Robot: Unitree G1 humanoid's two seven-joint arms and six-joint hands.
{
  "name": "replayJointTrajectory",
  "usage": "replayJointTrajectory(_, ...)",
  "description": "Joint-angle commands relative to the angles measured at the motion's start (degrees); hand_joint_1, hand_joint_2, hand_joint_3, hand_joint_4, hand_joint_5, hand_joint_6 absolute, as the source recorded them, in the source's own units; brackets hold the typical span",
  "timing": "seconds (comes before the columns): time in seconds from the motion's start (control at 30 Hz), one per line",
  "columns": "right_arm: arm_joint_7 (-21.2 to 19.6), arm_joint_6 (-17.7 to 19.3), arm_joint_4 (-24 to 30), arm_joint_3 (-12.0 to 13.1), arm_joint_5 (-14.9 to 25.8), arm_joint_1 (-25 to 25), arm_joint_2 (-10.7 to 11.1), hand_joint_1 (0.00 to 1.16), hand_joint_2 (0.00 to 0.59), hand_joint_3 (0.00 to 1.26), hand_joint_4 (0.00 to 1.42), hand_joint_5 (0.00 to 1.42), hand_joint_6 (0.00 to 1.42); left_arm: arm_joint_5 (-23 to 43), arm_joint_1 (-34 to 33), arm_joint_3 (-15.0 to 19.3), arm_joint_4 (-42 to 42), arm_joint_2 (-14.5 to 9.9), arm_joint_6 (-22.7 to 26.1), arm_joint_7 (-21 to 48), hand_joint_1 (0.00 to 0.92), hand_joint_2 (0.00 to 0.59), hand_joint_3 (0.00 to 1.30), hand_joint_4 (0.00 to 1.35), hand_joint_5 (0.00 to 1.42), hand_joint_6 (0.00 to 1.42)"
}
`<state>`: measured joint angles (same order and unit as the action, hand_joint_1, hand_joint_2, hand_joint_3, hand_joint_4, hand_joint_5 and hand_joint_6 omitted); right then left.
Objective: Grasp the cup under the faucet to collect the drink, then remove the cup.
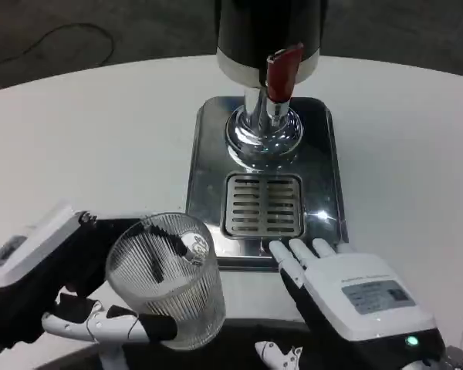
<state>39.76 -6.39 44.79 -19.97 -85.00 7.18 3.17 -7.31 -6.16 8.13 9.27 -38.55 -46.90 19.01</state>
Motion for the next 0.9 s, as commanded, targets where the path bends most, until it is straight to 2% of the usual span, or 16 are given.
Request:
replayJointTrajectory(0.03, 0.1, -0.4, 0.4, 0.6, -0.5, 0.0, -1.3, 0.2, 0.416, 0.0, 0.0, 0.0, 0.0, -0.5, -2.5, -0.2, 1.1, 1.1, 0.6, -1.1, 0.397, 0.291, 1.04, 1.18, 1.37, 1.42)
replayJointTrajectory(0.27, 0.1, -0.6, 1.6, 1.5, -0.1, -0.2, -2.3, 0.2, 0.416, 0.0, 0.0, 0.0, 0.0, -2.6, -5.6, -0.3, 3.7, 2.2, 1.6, -2.2, 0.397, 0.291, 1.04, 1.18, 1.37, 1.42)
replayJointTrajectory(0.5, 0.6, -0.2, 4.9, 3.8, 0.9, 1.6, -2.4, 0.2, 0.416, 0.0, 0.0, 0.0, 0.0, -6.1, -13.3, -2.4, 11.4, 2.8, 0.8, -3.8, 0.397, 0.291, 1.04, 1.18, 1.37, 1.42)
replayJointTrajectory(0.7, 1.1, 0.4, 7.3, 6.6, 2.9, 2.8, -1.8, 0.2, 0.416, 0.0, 0.0, 0.0, 0.0, -11.0, -20.8, -5.2, 19.3, 2.9, -0.5, -7.2, 0.396, 0.291, 1.04, 1.18, 1.37, 1.42)
replayJointTrajectory(0.9, 1.3, 2.0, 9.4, 7.5, 4.1, 4.5, -1.4, 0.2, 0.417, 0.0, 0.0, 0.0, 0.0, -16.9, -29.4, -9.0, 28.9, 3.1, -0.5, -11.5, 0.396, 0.291, 1.04, 1.18, 1.37, 1.42)
